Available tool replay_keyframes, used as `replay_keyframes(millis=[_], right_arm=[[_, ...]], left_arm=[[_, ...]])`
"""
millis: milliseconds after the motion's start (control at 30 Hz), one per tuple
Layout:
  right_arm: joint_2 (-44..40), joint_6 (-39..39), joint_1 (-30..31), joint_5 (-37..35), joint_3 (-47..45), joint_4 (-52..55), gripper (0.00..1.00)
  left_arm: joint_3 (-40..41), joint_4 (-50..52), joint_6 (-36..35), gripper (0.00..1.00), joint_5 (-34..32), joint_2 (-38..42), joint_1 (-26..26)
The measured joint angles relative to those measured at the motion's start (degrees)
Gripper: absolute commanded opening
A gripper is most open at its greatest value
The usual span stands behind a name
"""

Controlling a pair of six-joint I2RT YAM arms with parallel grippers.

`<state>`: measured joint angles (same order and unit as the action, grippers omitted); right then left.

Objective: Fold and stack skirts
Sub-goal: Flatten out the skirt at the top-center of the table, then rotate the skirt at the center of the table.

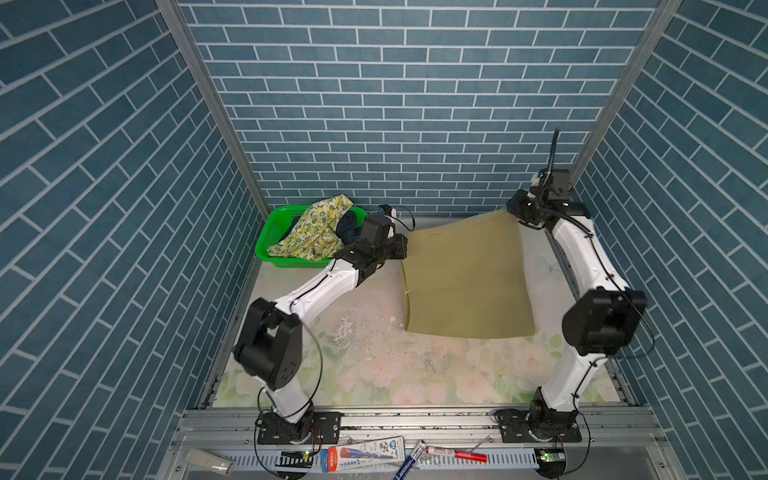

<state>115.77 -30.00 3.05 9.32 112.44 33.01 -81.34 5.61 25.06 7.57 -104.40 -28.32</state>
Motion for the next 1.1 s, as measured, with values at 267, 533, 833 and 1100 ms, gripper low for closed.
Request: replay_keyframes(millis=[267, 533, 833, 1100], right_arm=[[0.59, 0.94, -0.07, -0.61, -4.5, 1.25, 0.85], [-26.23, 0.31, 0.17, -2.62, -33.99, -2.71, 0.84], [-34.29, -1.7, 1.92, -4.83, -55.34, -2.25, 0.82], [-38.66, -3.26, 2.58, -4.59, -63.21, -3.54, 0.82]], left_arm=[[-4.7, 3.63, -0.24, 0.89, 0.52, -3.93, 2.27], [11.23, 5.44, -0.39, 0.87, -2.38, 13.94, -1.33], [28.76, 10.54, 3.39, 0.77, -5.22, 21.24, -12.41], [35.78, 6.58, 10.05, 0.74, -4.74, 18.84, -16.57]])
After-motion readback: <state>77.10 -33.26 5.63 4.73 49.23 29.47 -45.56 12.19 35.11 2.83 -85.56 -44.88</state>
